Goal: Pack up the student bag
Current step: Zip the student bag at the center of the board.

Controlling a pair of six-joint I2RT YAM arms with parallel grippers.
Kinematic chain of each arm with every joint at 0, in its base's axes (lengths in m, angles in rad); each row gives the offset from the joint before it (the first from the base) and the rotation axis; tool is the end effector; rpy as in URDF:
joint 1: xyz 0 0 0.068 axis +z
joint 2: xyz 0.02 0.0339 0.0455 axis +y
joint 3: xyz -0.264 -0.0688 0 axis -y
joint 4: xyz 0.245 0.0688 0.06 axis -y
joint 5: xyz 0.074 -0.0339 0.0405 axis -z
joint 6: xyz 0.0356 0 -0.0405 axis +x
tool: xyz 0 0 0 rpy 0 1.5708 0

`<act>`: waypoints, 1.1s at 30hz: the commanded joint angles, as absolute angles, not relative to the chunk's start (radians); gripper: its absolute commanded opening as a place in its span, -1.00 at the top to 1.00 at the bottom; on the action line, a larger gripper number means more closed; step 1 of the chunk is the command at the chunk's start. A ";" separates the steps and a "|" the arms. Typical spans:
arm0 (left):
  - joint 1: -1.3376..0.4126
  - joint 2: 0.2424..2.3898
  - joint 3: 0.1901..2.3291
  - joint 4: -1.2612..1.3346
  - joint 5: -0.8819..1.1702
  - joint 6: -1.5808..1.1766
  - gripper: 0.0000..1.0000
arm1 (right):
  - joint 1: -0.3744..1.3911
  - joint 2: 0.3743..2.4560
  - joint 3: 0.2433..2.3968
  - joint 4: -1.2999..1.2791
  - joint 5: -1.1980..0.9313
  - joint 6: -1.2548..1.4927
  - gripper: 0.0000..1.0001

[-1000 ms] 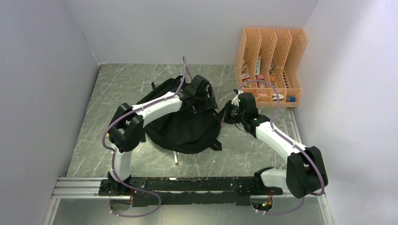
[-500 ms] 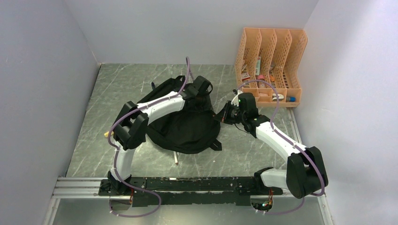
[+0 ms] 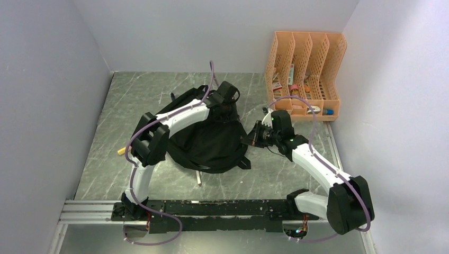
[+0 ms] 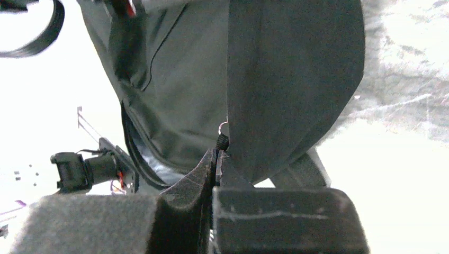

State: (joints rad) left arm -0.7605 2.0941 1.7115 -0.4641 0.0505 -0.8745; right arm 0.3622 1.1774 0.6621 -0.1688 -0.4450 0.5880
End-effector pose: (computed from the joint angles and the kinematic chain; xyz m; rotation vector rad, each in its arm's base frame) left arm 0.3423 -0.3282 0.2243 -0.1223 2.5760 -0.7570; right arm 0.2226 0.1007 0.2217 0.0139 2.3748 0.9880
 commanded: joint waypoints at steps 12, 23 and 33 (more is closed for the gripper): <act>-0.696 2.117 1.801 -0.365 0.054 -0.847 0.90 | 0.522 1.176 0.621 -0.164 -0.642 0.561 1.00; -0.676 2.102 1.793 -0.318 0.086 -0.806 0.90 | 0.705 1.227 0.635 -0.093 -0.572 0.548 1.00; -0.657 1.941 1.697 -0.390 0.130 -0.705 -0.30 | 0.700 1.077 0.613 -0.097 -0.221 0.657 1.00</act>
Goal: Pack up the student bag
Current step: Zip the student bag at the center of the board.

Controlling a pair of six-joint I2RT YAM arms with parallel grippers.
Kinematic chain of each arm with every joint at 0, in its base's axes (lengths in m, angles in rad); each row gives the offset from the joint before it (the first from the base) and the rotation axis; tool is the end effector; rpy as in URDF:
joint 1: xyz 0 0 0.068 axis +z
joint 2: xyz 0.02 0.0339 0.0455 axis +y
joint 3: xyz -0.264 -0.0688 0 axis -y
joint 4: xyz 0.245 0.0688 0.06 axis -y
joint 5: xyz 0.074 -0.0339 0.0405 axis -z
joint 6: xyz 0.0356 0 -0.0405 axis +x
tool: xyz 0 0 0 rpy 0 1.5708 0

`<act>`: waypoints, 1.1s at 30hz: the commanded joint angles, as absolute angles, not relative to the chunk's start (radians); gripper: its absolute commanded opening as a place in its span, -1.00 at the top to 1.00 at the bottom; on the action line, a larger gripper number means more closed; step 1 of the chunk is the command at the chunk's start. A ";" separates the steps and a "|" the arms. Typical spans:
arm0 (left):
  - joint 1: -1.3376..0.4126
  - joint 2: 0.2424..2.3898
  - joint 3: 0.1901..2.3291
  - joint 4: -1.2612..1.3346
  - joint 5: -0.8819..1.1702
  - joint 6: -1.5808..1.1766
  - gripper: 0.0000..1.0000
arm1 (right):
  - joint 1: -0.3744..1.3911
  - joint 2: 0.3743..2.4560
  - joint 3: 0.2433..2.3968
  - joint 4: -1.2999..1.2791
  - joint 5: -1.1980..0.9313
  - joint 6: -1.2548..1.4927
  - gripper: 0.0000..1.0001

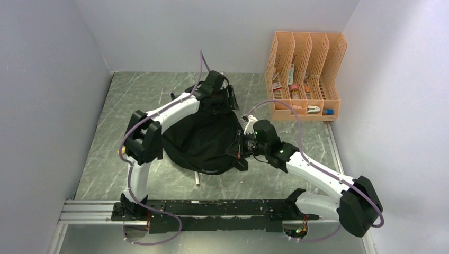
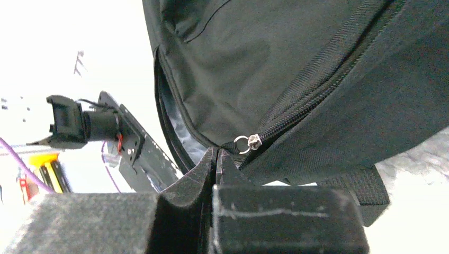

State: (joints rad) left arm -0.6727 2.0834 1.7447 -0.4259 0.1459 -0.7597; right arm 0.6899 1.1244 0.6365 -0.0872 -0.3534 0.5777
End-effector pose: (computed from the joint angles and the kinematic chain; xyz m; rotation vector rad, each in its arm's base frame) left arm 0.3717 -0.3027 0.2431 -0.0308 2.4974 -0.8365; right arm 0.1778 0.1627 0.2314 -0.3534 2.2943 1.0761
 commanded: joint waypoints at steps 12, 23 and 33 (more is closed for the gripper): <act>-0.600 1.521 1.170 -0.320 0.293 -0.705 -0.31 | 0.691 1.097 0.657 -0.149 -0.086 0.794 1.00; -0.637 1.227 0.704 0.250 0.179 -0.498 -0.26 | 0.679 1.073 0.695 -0.189 -0.055 0.859 1.00; -0.872 1.262 0.421 0.913 0.171 -0.116 -0.02 | 0.667 1.085 0.735 -0.199 -0.104 0.878 1.00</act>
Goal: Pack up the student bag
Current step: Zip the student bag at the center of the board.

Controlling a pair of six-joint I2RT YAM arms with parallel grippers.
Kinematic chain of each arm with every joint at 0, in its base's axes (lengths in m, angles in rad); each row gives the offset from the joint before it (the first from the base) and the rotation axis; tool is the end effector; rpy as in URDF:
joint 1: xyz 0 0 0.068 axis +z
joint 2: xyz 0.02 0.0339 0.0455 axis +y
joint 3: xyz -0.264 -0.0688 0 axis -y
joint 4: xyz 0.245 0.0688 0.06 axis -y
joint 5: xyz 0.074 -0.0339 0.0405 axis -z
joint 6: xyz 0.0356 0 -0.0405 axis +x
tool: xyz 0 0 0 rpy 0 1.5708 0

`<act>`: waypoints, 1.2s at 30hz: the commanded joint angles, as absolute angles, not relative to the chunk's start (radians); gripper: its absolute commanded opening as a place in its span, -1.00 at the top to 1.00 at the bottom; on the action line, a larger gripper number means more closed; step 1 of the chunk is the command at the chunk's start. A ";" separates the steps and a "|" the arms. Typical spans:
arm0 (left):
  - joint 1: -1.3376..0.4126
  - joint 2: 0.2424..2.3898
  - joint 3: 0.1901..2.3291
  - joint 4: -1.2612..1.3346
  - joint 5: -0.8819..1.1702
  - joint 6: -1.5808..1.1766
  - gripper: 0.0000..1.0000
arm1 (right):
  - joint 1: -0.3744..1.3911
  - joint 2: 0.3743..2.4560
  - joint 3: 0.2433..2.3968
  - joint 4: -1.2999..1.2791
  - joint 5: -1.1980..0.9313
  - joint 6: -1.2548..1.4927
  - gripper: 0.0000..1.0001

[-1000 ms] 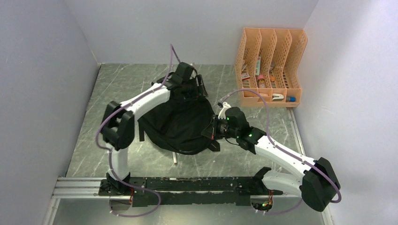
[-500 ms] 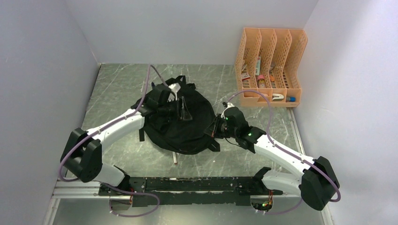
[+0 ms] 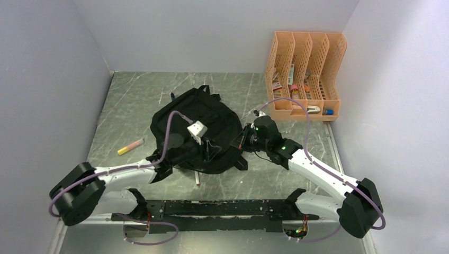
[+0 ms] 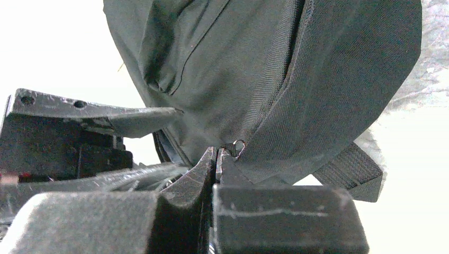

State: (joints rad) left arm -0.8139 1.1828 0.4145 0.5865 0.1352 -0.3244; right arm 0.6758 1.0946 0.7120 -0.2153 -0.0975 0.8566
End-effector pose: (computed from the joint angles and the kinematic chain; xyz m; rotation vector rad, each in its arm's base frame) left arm 0.1651 -0.1817 0.2110 0.5483 1.7658 -0.9339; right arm 0.1844 0.1523 0.2507 0.1509 2.3320 0.9388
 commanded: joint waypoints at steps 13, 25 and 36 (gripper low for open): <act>-0.887 1.459 0.366 1.243 0.150 -0.092 0.10 | 0.665 1.065 0.743 -0.203 -0.147 0.874 1.00; -0.888 1.597 0.399 1.359 0.324 -0.059 0.02 | 0.664 1.082 0.752 -0.190 -0.167 0.877 1.00; -0.911 1.706 0.457 1.437 0.270 -0.014 -0.12 | 0.664 1.094 0.756 -0.181 -0.192 0.873 0.96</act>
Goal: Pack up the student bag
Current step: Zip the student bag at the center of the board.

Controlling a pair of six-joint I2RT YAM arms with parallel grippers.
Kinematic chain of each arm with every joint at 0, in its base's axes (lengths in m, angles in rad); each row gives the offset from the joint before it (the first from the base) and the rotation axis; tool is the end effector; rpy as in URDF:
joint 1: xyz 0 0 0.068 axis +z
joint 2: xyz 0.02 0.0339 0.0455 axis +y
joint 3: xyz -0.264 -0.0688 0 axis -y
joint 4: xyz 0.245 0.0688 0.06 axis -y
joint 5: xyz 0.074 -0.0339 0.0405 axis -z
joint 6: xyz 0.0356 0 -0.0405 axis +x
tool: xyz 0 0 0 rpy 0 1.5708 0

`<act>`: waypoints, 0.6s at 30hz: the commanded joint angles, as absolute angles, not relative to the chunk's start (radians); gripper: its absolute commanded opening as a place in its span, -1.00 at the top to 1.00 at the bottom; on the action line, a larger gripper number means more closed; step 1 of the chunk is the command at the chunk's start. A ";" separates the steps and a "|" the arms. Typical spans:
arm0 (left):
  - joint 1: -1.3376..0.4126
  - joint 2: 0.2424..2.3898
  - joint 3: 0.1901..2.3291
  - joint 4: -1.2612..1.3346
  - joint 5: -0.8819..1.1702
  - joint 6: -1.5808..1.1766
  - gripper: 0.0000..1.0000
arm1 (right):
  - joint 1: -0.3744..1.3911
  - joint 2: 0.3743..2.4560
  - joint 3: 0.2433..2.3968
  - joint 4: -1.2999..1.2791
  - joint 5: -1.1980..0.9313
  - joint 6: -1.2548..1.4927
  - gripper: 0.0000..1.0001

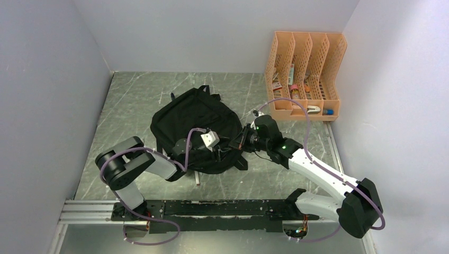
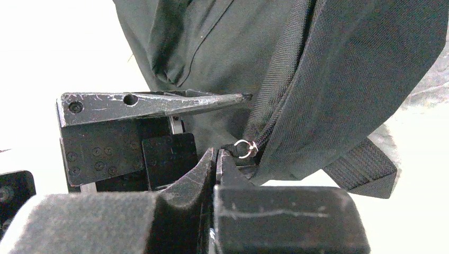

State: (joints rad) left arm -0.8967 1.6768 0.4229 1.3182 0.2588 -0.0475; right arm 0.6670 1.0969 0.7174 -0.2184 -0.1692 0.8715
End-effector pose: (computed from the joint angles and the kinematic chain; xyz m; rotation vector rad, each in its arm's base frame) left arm 0.1736 -0.2319 0.1689 0.8452 1.3407 -0.9432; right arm 0.1844 0.1529 0.2520 0.1355 2.3570 1.0113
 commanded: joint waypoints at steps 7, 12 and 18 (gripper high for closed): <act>-0.918 1.744 0.469 1.474 0.262 -0.032 0.15 | 0.662 1.091 0.752 -0.184 -0.192 0.876 0.78; -0.918 1.740 0.475 1.483 0.262 -0.042 0.22 | 0.661 1.088 0.752 -0.195 -0.188 0.876 0.70; -0.918 1.749 0.489 1.465 0.257 -0.048 0.65 | 0.660 1.088 0.764 -0.206 -0.181 0.868 0.53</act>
State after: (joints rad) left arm -0.9165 1.7367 0.4484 1.3769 0.2600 -0.0479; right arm 0.6601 1.0969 0.7250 -0.2089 -0.1673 0.8711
